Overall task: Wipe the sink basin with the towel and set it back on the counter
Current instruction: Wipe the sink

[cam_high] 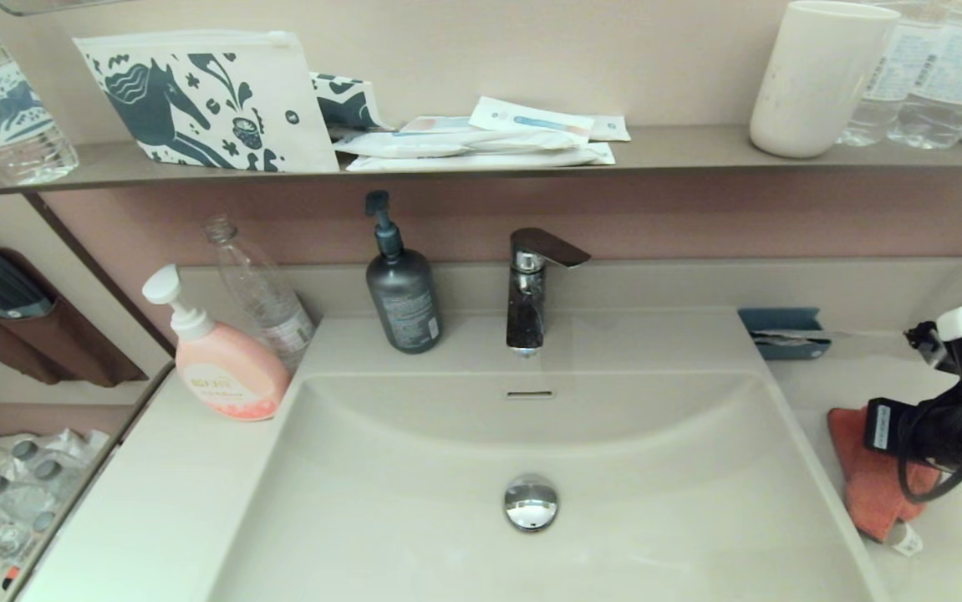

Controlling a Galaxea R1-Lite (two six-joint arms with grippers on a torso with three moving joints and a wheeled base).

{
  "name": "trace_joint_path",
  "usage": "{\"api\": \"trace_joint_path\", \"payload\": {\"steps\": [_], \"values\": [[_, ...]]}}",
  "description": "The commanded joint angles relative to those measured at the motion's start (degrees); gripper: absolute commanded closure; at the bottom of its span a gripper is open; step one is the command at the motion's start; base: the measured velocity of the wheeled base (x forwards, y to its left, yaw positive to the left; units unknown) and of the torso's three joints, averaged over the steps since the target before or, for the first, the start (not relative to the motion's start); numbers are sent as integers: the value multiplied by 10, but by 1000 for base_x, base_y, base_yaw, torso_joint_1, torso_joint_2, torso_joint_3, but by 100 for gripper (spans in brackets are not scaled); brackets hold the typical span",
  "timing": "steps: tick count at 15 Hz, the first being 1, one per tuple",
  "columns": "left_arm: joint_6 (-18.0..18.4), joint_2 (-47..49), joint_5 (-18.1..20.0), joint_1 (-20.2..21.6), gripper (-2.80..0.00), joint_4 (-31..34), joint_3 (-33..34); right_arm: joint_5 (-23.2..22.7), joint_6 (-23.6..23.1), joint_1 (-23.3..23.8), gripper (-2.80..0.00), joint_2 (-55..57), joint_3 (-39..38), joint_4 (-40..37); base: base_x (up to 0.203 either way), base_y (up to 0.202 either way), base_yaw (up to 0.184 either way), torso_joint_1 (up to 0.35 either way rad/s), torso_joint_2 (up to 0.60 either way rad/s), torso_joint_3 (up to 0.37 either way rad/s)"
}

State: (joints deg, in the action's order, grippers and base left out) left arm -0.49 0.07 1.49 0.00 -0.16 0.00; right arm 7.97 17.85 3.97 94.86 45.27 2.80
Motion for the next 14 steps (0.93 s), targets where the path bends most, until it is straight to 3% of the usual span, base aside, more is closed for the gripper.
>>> {"api": "trace_joint_path", "payload": {"steps": [1, 7, 8, 11, 14], "values": [[0, 0, 0, 0, 0, 0, 0, -2, -4, 38, 0, 24, 25, 1, 0, 0, 0, 0, 0, 0], [0, 0, 0, 0, 0, 0, 0, 6, -14, 100, 0, 54, 77, 0, 0, 0, 0, 0, 0, 0], [0, 0, 0, 0, 0, 0, 0, 13, -5, 103, -280, 53, 86, -1, 0, 0, 0, 0, 0, 0], [0, 0, 0, 0, 0, 0, 0, 20, 19, 104, -280, 32, 119, -32, 0, 0, 0, 0, 0, 0], [0, 0, 0, 0, 0, 0, 0, 19, 30, 104, -280, 7, 175, -144, 0, 0, 0, 0, 0, 0]]}}
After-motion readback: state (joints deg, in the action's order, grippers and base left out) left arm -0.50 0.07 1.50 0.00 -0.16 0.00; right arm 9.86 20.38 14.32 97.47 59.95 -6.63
